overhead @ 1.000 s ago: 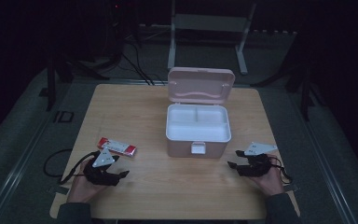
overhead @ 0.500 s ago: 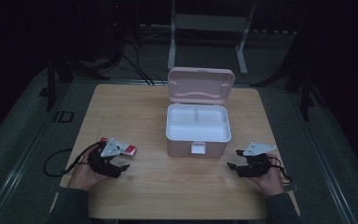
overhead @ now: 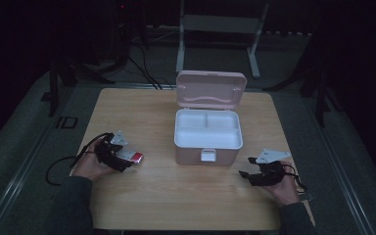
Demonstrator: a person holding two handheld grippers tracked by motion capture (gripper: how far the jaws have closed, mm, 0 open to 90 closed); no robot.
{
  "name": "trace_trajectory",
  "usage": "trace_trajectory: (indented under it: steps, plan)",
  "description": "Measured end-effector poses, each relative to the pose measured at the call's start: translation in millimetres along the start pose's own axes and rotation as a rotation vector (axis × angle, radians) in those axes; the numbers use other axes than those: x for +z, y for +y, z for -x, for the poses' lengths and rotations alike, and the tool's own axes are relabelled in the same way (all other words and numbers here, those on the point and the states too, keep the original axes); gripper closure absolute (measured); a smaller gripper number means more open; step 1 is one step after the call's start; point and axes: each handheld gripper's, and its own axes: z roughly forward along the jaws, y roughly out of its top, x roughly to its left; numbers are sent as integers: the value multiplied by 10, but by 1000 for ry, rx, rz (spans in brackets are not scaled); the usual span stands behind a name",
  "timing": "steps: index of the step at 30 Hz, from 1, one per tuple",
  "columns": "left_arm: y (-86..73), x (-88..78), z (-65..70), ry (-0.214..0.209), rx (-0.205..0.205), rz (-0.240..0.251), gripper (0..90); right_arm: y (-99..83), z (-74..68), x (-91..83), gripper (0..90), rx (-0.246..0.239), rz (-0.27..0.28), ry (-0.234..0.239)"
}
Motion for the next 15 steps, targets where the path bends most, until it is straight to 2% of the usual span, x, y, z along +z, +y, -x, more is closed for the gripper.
trace_trajectory:
  steps: [1, 2, 6, 9, 10, 13, 15]
  plan:
    - [5, 23, -7, 14, -2, -16, 64, -5, 7, 3, 339, 0, 1, 2]
    - [7, 45, -13, 9, -9, -28, 59, -5, 5, 4, 339, 1, -2, 3]
    - [17, 57, -26, 1, -17, -16, 100, -3, 1, 7, 339, 0, -2, 4]
    - [15, 67, -5, 13, -11, -22, 255, -2, 6, 15, 339, -3, -6, 4]
    - [14, 72, 3, 15, -14, -24, 255, -2, 6, 15, 339, -3, -6, 4]
    - [-17, 98, 24, -16, -32, -32, 457, -3, 0, 21, 339, -5, -8, 2]
    - [-29, 92, 34, -14, -41, -30, 474, -4, 2, 19, 339, -6, -8, 3]
